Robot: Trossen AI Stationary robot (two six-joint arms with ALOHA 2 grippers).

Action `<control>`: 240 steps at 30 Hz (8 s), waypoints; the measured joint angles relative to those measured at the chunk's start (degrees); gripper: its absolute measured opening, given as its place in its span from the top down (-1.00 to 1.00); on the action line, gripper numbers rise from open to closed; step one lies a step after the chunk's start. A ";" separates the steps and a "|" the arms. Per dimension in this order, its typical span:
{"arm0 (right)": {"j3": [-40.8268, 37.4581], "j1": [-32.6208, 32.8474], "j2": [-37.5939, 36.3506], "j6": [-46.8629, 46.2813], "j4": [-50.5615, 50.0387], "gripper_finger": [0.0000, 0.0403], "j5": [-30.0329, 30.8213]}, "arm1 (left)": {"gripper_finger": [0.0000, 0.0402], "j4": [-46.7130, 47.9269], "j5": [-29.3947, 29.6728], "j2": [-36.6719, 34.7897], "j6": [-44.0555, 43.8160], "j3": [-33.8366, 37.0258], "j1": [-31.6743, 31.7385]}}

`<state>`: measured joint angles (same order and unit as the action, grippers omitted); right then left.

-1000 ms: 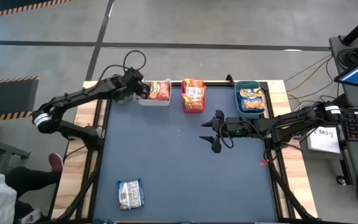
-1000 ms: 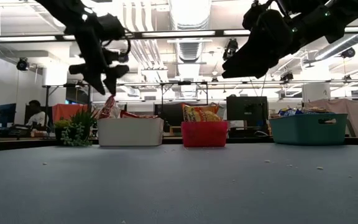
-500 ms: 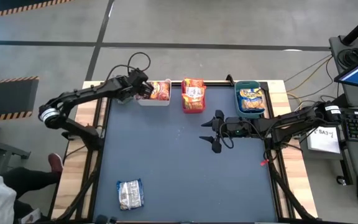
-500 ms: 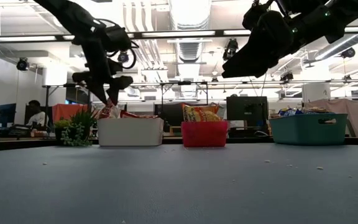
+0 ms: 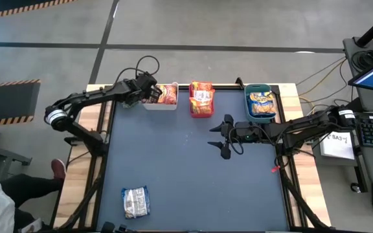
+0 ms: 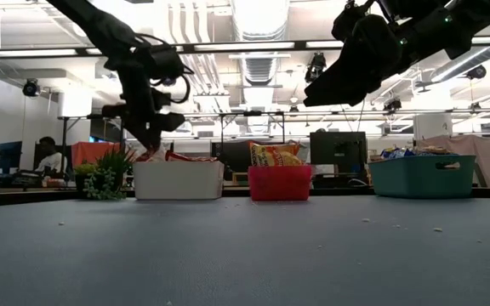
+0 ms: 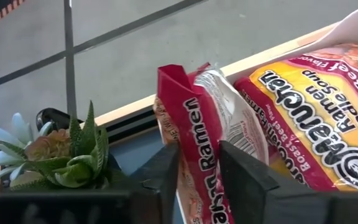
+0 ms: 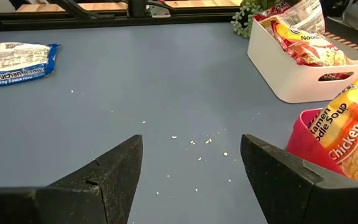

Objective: Sort Maruchan noodles
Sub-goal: Put the red noodle pack into the white bin, then put the blue noodle pack into the green bin

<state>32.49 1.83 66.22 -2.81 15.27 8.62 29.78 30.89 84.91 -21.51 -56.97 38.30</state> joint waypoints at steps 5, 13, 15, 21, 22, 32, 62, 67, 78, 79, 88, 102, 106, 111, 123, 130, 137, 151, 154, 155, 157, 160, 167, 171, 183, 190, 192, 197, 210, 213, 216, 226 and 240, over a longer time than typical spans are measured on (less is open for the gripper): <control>0.00 0.00 0.00 0.01 0.00 -0.29 0.01 | 0.80 -0.62 1.23 -0.36 0.96 0.04 0.00; 0.00 0.00 0.00 -0.08 0.00 -0.27 0.02 | 0.97 -3.48 1.43 -0.33 2.35 0.09 0.07; 0.00 0.00 0.00 -0.08 0.02 -0.27 0.02 | 0.97 -3.96 1.53 -0.05 2.35 0.09 0.15; 0.00 0.00 0.00 -0.11 0.04 -0.28 0.02 | 0.97 -5.35 2.40 2.40 2.13 0.09 0.15; 0.00 0.00 0.00 -0.11 0.02 -0.27 0.02 | 0.97 -5.33 2.99 2.79 1.81 0.09 0.14; 0.00 0.00 0.00 -0.04 0.03 -0.27 0.03 | 0.97 -1.35 2.76 0.44 1.43 -0.92 -1.23; -0.02 0.02 0.00 -0.13 0.07 -0.24 0.04 | 0.99 23.28 -30.55 -6.16 -10.22 -4.37 -58.76; -0.02 0.01 0.00 0.55 0.16 -0.24 0.49 | 1.00 23.80 -42.38 -0.77 -18.37 -4.37 -65.94; -0.02 -0.07 0.00 2.27 0.60 -0.24 0.52 | 1.00 21.36 -55.05 14.49 -24.13 -5.92 -73.15; -0.02 -0.09 0.00 2.41 0.69 -0.24 0.52 | 1.00 20.79 -55.07 15.27 -24.23 -6.01 -73.46; -0.04 -0.11 0.00 4.08 3.51 -0.24 0.51 | 1.00 22.43 -34.33 15.04 -22.52 -6.44 -73.74; 3.72 -1.15 2.88 -9.22 2.76 -0.24 -1.06 | 1.00 17.16 -0.19 2.22 -18.81 -2.89 -72.52; 9.75 -2.72 8.62 -18.15 -2.26 -0.24 -10.12 | 1.00 7.92 0.54 2.50 -9.52 -0.91 -68.78; 16.84 -3.34 17.33 -25.21 -7.95 -0.24 -18.94 | 1.00 1.59 0.18 2.38 0.89 3.74 -63.05; 23.24 -3.76 33.44 -36.68 -9.05 -0.24 -19.10 | 1.00 -19.63 -10.02 1.88 6.30 18.41 -56.63; 28.09 -3.76 39.13 -37.05 -8.85 -0.24 -19.04 | 1.00 -21.23 -10.32 1.72 3.81 20.79 -56.63; 31.15 -4.47 40.57 -36.53 -8.84 -0.39 -19.12 | 1.00 -21.11 -10.42 1.73 1.38 21.98 -56.98; 31.86 -5.05 43.41 -37.06 -4.50 -0.62 -19.15 | 1.00 -21.20 -10.73 1.83 -0.52 22.49 -57.13; 32.04 -5.07 44.97 -37.27 -1.39 -0.62 -20.08 | 1.00 -21.24 -10.73 1.85 -0.83 22.58 -57.18; 32.04 -5.09 45.45 -37.35 -0.46 -0.62 -20.89 | 1.00 -21.30 -10.71 1.85 -1.05 22.67 -57.24; 32.04 -5.12 46.45 -37.73 1.74 -0.62 -21.89 | 1.00 -21.38 -10.71 1.85 -1.71 22.86 -57.24; 32.06 -5.25 47.49 -37.92 4.69 -0.61 -23.46 | 1.00 -21.66 -10.68 1.85 -2.17 23.13 -57.29; 32.04 -5.38 48.35 -37.85 8.04 -0.60 -24.11 | 1.00 -22.08 -10.69 1.85 -2.19 23.47 -57.31; 32.02 -5.60 48.35 -37.85 8.47 -0.49 -24.15 | 1.00 -22.15 -10.62 1.85 -2.19 23.50 -57.36; 31.95 -5.68 48.35 -37.82 9.11 -0.01 -24.04 | 1.00 -23.19 -10.49 1.85 -2.19 23.74 -57.37; 31.95 -5.62 48.35 -37.60 9.12 0.10 -24.14 | 1.00 -23.75 -10.47 1.87 -2.18 23.77 -57.37; 31.95 -5.62 48.35 -37.49 9.11 0.11 -24.15 | 1.00 -24.08 -10.41 1.87 -2.19 23.78 -57.37; 31.95 -5.62 48.35 -37.50 9.09 0.15 -24.15 | 1.00 -24.81 -9.55 1.70 -1.93 23.78 -57.53; 31.98 -5.64 48.34 -37.08 9.14 0.38 -24.07 | 1.00 -24.66 -9.11 0.76 -1.69 23.40 -58.03; 31.98 -5.74 47.82 -36.27 9.17 0.38 -24.15 | 1.00 -23.41 -9.24 -1.31 -1.49 23.43 -58.64; 31.83 -5.99 46.33 -35.01 8.11 0.38 -24.27 | 1.00 -20.37 -9.37 -5.18 -1.49 23.54 -59.04; 31.65 -6.36 41.27 -32.16 -4.48 0.39 -23.71 | 1.00 -20.91 -2.84 -15.19 0.49 27.29 -59.47; 31.69 -7.03 40.17 -36.77 -10.35 0.24 -27.52 | 1.00 -44.22 -3.52 -4.58 -1.28 34.72 -59.47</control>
<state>64.18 -5.20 106.39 -39.58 4.92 -18.90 -14.44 27.38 80.33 -22.79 -22.25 -21.17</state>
